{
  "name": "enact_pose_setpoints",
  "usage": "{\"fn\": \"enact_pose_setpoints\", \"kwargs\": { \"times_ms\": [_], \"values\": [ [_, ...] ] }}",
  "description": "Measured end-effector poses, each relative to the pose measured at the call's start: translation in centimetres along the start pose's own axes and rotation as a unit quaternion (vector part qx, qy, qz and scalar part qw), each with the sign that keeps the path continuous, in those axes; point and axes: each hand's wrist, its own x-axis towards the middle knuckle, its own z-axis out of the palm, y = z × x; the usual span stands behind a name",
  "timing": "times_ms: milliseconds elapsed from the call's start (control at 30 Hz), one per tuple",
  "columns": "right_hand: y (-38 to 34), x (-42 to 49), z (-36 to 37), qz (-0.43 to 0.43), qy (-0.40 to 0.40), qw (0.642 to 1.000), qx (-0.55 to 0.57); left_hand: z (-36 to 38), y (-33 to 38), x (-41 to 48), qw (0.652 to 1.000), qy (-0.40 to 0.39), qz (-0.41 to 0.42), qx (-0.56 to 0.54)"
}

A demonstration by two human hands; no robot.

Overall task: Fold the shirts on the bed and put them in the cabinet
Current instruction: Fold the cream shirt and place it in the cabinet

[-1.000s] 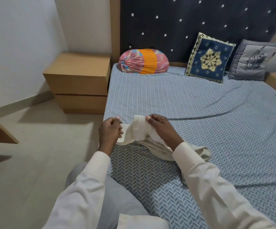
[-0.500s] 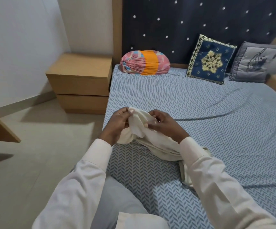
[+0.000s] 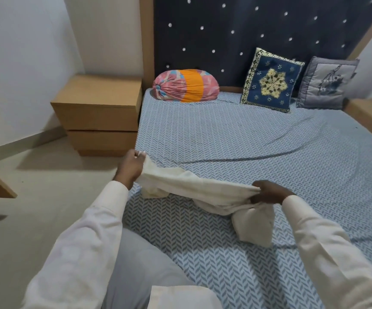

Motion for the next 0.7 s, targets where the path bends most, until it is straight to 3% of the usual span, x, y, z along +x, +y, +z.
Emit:
{"fn": "enact_pose_setpoints", "kwargs": {
  "times_ms": [67, 133, 200, 267, 300, 333, 367, 400, 433, 467, 500, 567, 633, 700],
  "values": [
    [0.1, -0.6, -2.2, 0.012, -0.066, 0.997, 0.029, -0.4, 1.5, 0.1, 0.981, -0.159, -0.077, -0.078],
    [-0.8, -1.7, -4.2, 0.052, -0.142, 0.988, -0.017, -1.3, 2.8, 0.1, 0.950, -0.286, -0.121, -0.027],
    [-1.7, -2.3, -5.9, 0.097, -0.167, 0.980, -0.051, -1.6, 3.8, 1.3, 0.908, -0.313, -0.118, 0.254],
    [-2.0, -2.0, -7.7, 0.123, -0.155, 0.978, -0.072, -1.6, 5.1, 2.3, 0.808, -0.302, -0.077, 0.500],
    [-2.0, -1.9, -8.7, 0.124, -0.141, 0.980, -0.072, -1.7, 5.8, 2.6, 0.786, -0.297, -0.060, 0.538],
    [-2.2, -1.6, -9.7, 0.117, -0.123, 0.984, -0.046, -2.1, 6.5, 3.0, 0.795, -0.278, -0.047, 0.537],
    [-2.3, -1.4, -10.6, 0.100, -0.089, 0.991, 0.002, -2.5, 6.9, 3.5, 0.825, -0.250, -0.026, 0.506],
    [-2.2, -1.2, -11.3, 0.062, -0.041, 0.996, 0.055, -3.1, 7.0, 4.0, 0.885, -0.218, -0.009, 0.411],
    [-2.4, -1.3, -11.8, 0.017, 0.009, 0.995, 0.100, -3.6, 6.6, 4.4, 0.952, -0.184, -0.016, 0.245],
    [-2.4, -1.5, -11.9, -0.020, 0.037, 0.991, 0.128, -3.9, 6.2, 4.4, 0.985, -0.161, -0.033, 0.056],
    [-2.6, -1.7, -11.7, -0.039, 0.022, 0.988, 0.150, -4.2, 5.6, 4.3, 0.981, -0.159, -0.043, -0.100],
    [-2.2, -1.7, -10.5, -0.057, -0.024, 0.982, 0.179, -4.3, 4.0, 3.9, 0.960, -0.154, -0.027, -0.231],
    [-1.3, -1.1, -9.6, -0.076, 0.077, 0.967, 0.232, -4.0, 2.6, 3.9, 0.958, -0.089, -0.001, -0.274],
    [-1.0, -0.6, -8.8, -0.089, 0.254, 0.930, 0.251, -3.6, 1.8, 3.9, 0.956, -0.011, 0.017, -0.293]
  ]
}}
